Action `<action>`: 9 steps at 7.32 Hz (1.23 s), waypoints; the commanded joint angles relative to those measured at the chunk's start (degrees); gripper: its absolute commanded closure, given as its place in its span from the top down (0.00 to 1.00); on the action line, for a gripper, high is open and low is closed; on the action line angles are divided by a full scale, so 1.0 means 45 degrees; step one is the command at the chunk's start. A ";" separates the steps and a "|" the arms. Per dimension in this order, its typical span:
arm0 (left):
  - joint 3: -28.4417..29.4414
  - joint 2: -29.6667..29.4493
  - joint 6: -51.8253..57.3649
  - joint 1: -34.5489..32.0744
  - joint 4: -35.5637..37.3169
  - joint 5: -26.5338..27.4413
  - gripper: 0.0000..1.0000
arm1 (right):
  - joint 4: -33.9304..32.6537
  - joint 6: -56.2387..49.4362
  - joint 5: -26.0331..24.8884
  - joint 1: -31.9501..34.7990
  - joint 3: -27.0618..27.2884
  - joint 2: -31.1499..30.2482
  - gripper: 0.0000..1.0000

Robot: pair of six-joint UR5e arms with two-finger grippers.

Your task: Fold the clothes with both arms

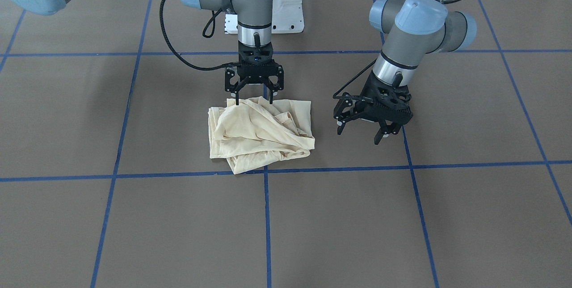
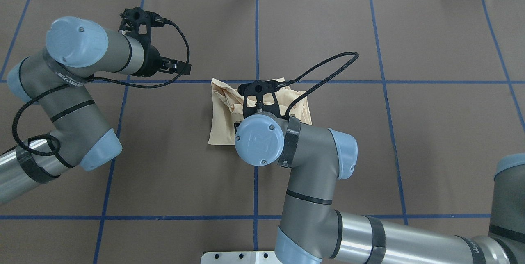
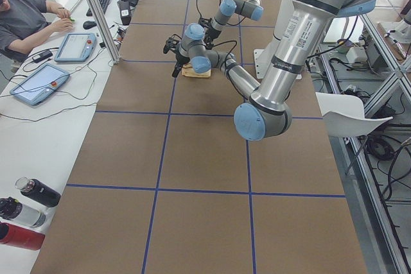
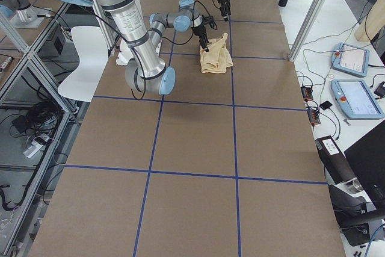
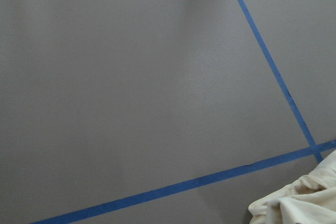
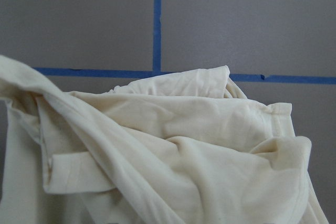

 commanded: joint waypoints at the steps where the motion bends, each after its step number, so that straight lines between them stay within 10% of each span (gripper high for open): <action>1: -0.0063 0.0020 -0.0032 -0.0005 -0.0002 -0.0005 1.00 | -0.0065 -0.2420 -0.1034 -0.0074 -0.1172 0.0668 0.92; 2: -0.0063 0.0020 -0.0051 -0.0005 -0.0002 -0.0005 1.00 | -0.0084 -0.2424 -0.1036 -0.0093 -0.1253 0.0689 0.84; 5: -0.0063 0.0020 -0.0032 -0.0064 -0.0002 -0.0005 1.00 | -0.0085 -0.2522 -0.0997 -0.0113 -0.1351 0.0709 0.00; 9: -0.0044 0.0020 -0.0051 -0.0161 -0.0002 -0.0005 1.00 | 0.0671 -0.3107 -0.0393 0.1757 -0.2223 0.0844 0.00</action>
